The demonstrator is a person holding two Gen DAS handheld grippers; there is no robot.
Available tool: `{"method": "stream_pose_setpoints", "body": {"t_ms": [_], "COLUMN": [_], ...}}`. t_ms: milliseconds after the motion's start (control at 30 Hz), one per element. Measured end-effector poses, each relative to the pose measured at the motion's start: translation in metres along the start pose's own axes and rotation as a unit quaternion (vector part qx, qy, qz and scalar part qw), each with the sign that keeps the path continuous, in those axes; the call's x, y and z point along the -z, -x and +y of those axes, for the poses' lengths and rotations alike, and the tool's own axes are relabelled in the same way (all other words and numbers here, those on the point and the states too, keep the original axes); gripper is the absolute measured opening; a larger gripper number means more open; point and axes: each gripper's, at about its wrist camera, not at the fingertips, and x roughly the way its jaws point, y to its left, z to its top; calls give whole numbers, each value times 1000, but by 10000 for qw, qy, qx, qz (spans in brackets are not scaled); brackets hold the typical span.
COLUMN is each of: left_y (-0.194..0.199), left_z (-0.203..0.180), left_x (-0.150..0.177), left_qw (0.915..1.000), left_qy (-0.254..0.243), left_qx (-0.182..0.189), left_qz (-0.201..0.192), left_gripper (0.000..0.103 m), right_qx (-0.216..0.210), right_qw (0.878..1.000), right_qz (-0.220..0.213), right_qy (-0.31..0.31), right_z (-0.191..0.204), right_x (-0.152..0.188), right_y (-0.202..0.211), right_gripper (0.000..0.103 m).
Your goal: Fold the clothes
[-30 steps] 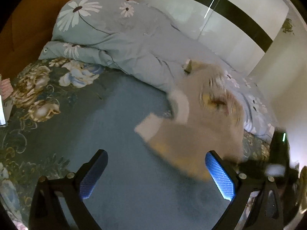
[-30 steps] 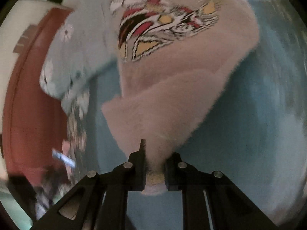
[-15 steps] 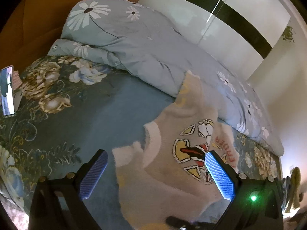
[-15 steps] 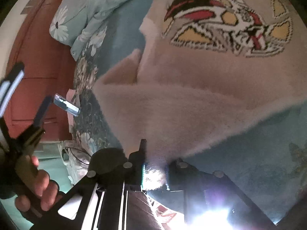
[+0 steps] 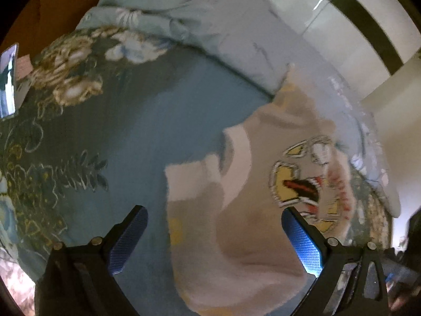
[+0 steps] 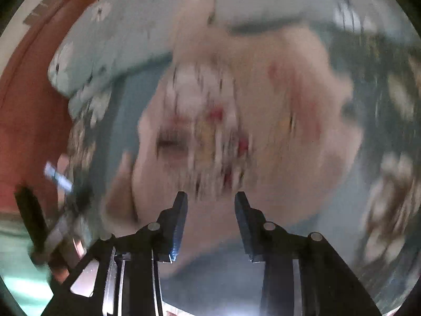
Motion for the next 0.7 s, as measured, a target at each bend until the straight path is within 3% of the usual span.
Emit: {"method": "stream_pose_setpoints", "body": {"t_ms": [33, 67, 100, 200, 367, 500, 600, 700], "left_y": [-4, -8, -11, -23, -36, -49, -60, -67], "left_z": [0, 0, -1, -1, -3, -2, 2, 9], "left_x": [1, 1, 1, 1, 3, 7, 13, 15], "left_qw": [10000, 9999, 9997, 9990, 9976, 9961, 9951, 9942], "left_qy": [-5, -26, -53, -60, -110, -89, 39, 203], "left_qx": [-63, -141, -237, -434, -666, -789, -788, -657], "left_qz": [7, 8, 17, 72, 175, 379, 605, 824], "left_gripper": [103, 103, 103, 103, 102, 100, 91, 75], "right_qx": [16, 28, 14, -72, 130, 469, 538, 454], "right_qw": [9998, 9992, 9983, 9976, 9986, 9984, 9981, 9986], "right_qz": [-214, -386, -573, -685, -470, -116, 107, 175], "right_qy": [52, 88, 113, -20, -181, -289, -271, -227], "right_z": [3, 6, 10, 17, 25, 20, 24, 33], "right_x": [-24, -46, -73, -127, -196, -219, -226, -228], "right_y": [2, 1, -3, -26, -90, -132, -156, -165], "right_gripper": [46, 58, 61, 61, 61, 62, 62, 60]}}
